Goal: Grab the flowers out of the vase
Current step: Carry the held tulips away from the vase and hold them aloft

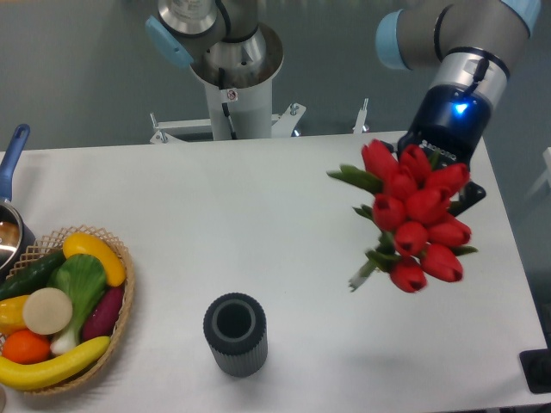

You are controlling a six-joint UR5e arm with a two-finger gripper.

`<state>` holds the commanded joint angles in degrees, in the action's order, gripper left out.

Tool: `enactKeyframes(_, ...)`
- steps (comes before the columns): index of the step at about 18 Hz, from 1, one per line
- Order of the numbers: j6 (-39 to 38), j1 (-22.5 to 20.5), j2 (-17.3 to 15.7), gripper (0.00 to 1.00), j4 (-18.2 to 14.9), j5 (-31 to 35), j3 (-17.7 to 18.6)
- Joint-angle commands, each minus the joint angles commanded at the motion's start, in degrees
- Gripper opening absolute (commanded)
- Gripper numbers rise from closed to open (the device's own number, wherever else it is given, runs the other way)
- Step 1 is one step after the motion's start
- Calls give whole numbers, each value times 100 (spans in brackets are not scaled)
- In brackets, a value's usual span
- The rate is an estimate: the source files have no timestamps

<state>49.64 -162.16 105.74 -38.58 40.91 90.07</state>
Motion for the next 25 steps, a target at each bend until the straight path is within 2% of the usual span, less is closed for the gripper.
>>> enactKeyframes(3, 405, 236, -203, 0, 0, 986, 545)
enactKeyframes(6, 415, 448, -308, 0, 0, 1690, 827)
enactKeyframes(9, 406, 650, -273, 0, -35, 1867, 951)
enactKeyframes(10, 406, 659, -282, 0, -148, 1920, 1003)
enactKeyframes(12, 423, 668, -265, 0, -395, 2130, 995)
enactKeyframes(17, 424, 913, -151, 0, -483, 3000, 916)
enactKeyframes(19, 432, 993, -107, 0, -763, 3430, 811)
enactKeyframes(23, 582, 1458, 121, 0, -1598, 4283, 354)
enactKeyframes(25, 582, 1538, 184, 0, -1696, 4399, 283)
